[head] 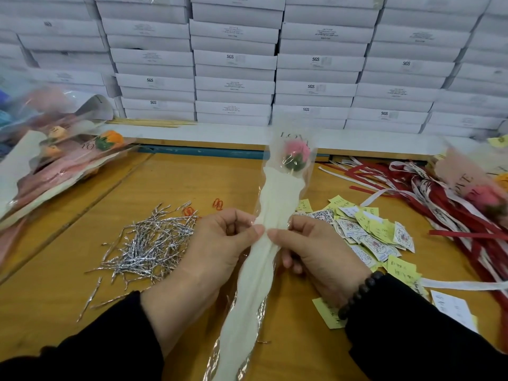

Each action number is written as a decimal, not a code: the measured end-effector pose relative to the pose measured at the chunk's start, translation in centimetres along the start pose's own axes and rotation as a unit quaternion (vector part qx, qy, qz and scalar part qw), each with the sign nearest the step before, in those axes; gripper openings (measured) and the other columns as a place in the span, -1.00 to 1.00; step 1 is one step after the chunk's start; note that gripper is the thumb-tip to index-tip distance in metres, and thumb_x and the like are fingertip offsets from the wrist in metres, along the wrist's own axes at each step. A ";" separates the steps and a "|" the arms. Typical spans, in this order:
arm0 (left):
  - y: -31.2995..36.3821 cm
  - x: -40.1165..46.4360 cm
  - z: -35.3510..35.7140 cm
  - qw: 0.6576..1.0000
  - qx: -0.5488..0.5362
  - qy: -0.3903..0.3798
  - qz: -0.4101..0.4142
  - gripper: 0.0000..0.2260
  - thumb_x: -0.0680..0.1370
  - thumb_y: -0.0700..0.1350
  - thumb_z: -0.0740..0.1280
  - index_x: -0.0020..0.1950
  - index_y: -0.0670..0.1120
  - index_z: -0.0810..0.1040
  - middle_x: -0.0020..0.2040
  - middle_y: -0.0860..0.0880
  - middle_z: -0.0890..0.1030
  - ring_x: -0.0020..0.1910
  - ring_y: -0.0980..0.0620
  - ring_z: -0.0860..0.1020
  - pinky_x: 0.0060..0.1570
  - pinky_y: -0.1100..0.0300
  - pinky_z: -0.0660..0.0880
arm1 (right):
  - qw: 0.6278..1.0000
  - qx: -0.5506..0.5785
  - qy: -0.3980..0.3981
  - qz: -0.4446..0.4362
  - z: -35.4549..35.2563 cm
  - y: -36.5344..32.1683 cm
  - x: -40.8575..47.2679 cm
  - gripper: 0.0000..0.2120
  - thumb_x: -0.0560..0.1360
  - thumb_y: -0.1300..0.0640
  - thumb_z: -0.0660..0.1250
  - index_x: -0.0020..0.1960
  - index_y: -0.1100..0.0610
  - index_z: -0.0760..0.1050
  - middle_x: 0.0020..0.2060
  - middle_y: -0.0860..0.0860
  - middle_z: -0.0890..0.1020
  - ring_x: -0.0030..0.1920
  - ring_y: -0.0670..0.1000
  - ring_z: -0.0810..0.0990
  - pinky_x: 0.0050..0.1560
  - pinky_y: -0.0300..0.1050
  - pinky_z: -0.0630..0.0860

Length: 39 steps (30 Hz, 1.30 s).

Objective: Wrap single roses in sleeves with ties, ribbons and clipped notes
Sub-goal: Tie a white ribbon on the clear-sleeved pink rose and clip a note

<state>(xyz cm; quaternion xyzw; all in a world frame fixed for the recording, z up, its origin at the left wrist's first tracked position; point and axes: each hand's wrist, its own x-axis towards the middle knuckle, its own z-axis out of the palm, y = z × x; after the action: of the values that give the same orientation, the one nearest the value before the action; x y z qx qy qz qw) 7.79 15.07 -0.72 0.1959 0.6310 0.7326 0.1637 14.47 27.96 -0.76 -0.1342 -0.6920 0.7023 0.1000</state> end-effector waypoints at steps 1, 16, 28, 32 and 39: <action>0.0 0.0 0.0 1.000 -0.009 -0.002 -0.007 -0.94 0.45 -0.31 0.36 -0.22 -0.21 0.58 -0.31 -0.20 0.51 -0.38 -0.05 0.47 -0.36 0.19 0.45 | 1.000 0.005 0.003 -0.002 -0.1 0.0 0.0 -0.86 0.43 0.16 0.40 -0.12 0.25 0.56 -0.55 0.04 0.48 -0.60 -0.11 0.34 -0.58 -0.34 0.29; 0.0 0.2 -0.5 0.999 -0.002 0.006 -0.038 -0.90 0.43 -0.25 0.39 -0.29 -0.22 0.57 -0.47 -0.09 0.51 -0.50 0.03 0.42 -0.52 0.28 0.39 | 0.999 0.028 0.015 -0.040 -0.3 0.4 0.4 -0.93 0.46 0.26 0.37 -0.09 0.27 0.55 -0.51 -0.04 0.52 -0.54 -0.15 0.43 -0.55 -0.37 0.32; 0.2 0.1 -0.4 0.999 0.010 -0.003 -0.048 -0.94 0.40 -0.25 0.42 -0.27 -0.22 0.61 -0.39 -0.19 0.54 -0.48 0.02 0.44 -0.50 0.28 0.40 | 0.999 0.016 0.018 -0.035 -0.4 0.8 0.7 -0.86 0.45 0.24 0.39 -0.07 0.32 0.54 -0.45 0.09 0.52 -0.52 -0.10 0.42 -0.53 -0.34 0.34; 0.3 0.0 -0.4 0.999 0.034 -0.014 -0.037 -0.94 0.40 -0.24 0.42 -0.23 -0.24 0.63 -0.32 -0.25 0.58 -0.44 0.00 0.46 -0.47 0.28 0.42 | 0.999 0.023 0.011 -0.037 -0.3 0.8 0.6 -0.86 0.45 0.25 0.38 -0.05 0.32 0.54 -0.44 0.10 0.51 -0.53 -0.12 0.42 -0.53 -0.34 0.35; 0.2 -0.3 0.0 0.999 0.035 -0.002 -0.027 -0.93 0.42 -0.27 0.42 -0.28 -0.21 0.64 -0.45 -0.12 0.56 -0.55 0.10 0.43 -0.53 0.31 0.38 | 0.999 0.030 0.009 -0.044 -0.1 0.7 0.5 -0.79 0.45 0.28 0.37 -0.03 0.43 0.47 -0.48 0.05 0.51 -0.55 -0.15 0.44 -0.54 -0.36 0.35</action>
<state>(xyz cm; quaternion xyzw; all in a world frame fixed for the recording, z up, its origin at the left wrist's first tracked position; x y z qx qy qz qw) 8.03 14.90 -0.56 0.1858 0.6608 0.7051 0.1778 14.09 28.20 -1.49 -0.1069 -0.6752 0.7162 0.1408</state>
